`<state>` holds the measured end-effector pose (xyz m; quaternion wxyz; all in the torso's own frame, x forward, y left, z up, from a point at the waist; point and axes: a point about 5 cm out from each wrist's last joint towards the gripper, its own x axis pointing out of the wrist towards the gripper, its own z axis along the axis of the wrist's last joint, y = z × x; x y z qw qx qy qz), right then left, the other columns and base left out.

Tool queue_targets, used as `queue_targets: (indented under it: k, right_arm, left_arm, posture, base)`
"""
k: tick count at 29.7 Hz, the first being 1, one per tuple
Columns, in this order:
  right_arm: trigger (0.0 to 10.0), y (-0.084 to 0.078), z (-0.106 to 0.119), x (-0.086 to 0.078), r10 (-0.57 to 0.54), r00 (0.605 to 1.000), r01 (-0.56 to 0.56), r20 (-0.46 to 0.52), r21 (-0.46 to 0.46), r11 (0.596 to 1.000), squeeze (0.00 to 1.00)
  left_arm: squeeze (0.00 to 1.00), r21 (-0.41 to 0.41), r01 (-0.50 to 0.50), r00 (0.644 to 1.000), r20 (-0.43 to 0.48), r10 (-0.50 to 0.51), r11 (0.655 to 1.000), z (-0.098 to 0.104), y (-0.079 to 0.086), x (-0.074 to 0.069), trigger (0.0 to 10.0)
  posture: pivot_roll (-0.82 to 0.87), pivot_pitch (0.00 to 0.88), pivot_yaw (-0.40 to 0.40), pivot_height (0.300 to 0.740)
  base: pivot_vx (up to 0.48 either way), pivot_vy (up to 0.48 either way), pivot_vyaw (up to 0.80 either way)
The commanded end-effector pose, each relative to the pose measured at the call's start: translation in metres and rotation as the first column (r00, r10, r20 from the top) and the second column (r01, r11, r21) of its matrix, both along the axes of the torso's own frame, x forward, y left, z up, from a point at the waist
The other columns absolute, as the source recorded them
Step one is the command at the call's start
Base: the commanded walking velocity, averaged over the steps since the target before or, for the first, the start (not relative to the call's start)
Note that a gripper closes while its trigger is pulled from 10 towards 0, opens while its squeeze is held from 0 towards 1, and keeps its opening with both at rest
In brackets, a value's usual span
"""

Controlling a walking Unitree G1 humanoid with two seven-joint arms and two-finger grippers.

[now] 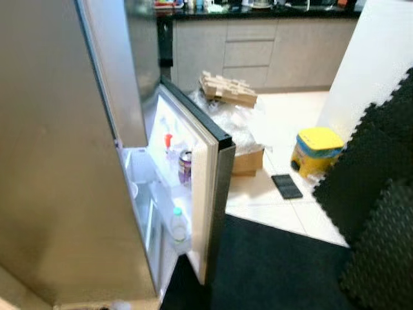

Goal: Restocking fridge

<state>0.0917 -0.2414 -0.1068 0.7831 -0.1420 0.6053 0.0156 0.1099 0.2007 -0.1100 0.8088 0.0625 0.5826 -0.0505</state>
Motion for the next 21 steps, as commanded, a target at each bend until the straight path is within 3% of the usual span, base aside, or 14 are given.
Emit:
queue_targets:
  k: [1, 9, 21]
  right_arm:
    - [10.0, 0.0014, -0.0010, -0.0027, -0.004, 1.000, 0.004, -0.007, 0.005, 1.000, 0.00]
    - [10.0, 0.0006, -0.0008, -0.0027, -0.002, 1.000, 0.002, -0.013, 0.000, 1.000, 0.00]
    - [10.0, 0.0025, -0.0016, -0.0039, -0.007, 1.000, 0.007, -0.021, 0.004, 1.000, 0.00]
  left_arm:
    - [0.00, -0.057, 0.019, 0.999, -0.035, -0.021, 0.998, -0.0040, -0.0151, -0.0082, 10.0]
    - [0.00, -0.057, 0.019, 0.999, -0.031, -0.021, 0.998, -0.0036, -0.0155, -0.0063, 10.0]
    - [0.00, -0.060, 0.014, 0.999, -0.033, -0.016, 0.998, -0.0039, -0.0167, -0.0071, 10.0]
  posture:
    - [0.05, 0.000, -0.027, 0.740]
    - [0.05, 0.000, -0.026, 0.740]
    - [0.05, 0.000, -0.026, 0.740]
  base:
    - [0.000, 0.000, 0.00]
    - [0.000, 0.000, 0.00]
    - [0.000, 0.000, -0.78]
